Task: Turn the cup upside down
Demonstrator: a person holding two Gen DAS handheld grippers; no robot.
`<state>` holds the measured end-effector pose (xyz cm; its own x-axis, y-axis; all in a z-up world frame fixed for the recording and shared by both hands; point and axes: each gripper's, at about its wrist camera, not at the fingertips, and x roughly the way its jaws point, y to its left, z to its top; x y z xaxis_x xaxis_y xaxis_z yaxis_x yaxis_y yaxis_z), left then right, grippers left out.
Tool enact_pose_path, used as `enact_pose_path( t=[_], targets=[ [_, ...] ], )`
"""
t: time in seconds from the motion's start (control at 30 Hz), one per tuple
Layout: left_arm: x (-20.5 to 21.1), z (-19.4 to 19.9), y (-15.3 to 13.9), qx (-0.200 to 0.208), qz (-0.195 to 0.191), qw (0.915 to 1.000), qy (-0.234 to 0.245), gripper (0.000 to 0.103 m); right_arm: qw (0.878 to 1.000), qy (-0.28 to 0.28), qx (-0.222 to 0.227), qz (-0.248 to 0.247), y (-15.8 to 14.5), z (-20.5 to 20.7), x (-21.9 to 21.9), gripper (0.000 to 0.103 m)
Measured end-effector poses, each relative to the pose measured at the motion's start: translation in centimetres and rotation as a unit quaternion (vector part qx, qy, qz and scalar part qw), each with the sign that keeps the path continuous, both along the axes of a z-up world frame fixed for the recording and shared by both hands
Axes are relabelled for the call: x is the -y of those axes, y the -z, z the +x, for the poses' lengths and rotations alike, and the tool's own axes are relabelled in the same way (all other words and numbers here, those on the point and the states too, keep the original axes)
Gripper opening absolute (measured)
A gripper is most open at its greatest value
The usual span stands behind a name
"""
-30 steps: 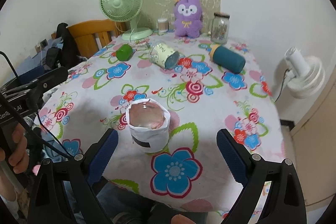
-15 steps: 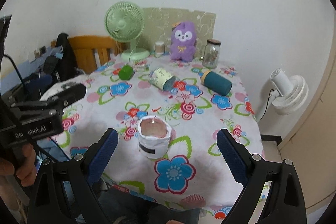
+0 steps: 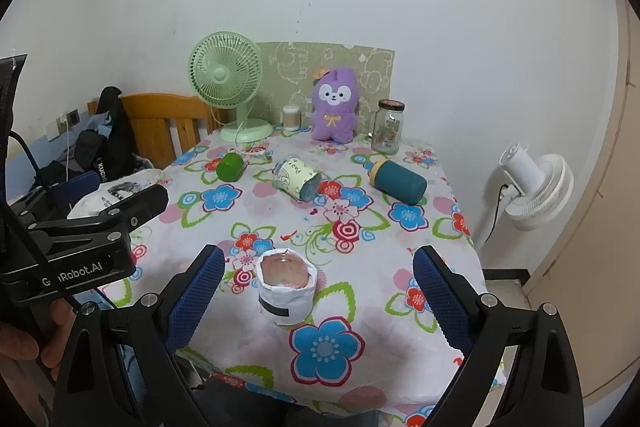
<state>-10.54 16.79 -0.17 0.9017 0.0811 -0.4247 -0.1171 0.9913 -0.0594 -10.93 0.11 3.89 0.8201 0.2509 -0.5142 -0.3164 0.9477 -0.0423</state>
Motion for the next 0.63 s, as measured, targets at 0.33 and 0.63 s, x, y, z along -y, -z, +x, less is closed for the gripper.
enact_pose_path(
  t=[0.33, 0.63],
  targets=[
    [-0.36, 0.41, 0.43, -0.007, -0.001, 0.9999, -0.007, 0.103, 1.000, 0.001, 0.002, -0.004, 0.23, 0.19, -0.33, 0.097],
    [-0.20, 0.61, 0.74, -0.014, -0.002, 0.9999, -0.003, 0.103, 1.000, 0.008, 0.003, -0.007, 0.35, 0.17, -0.22, 0.097]
  ],
)
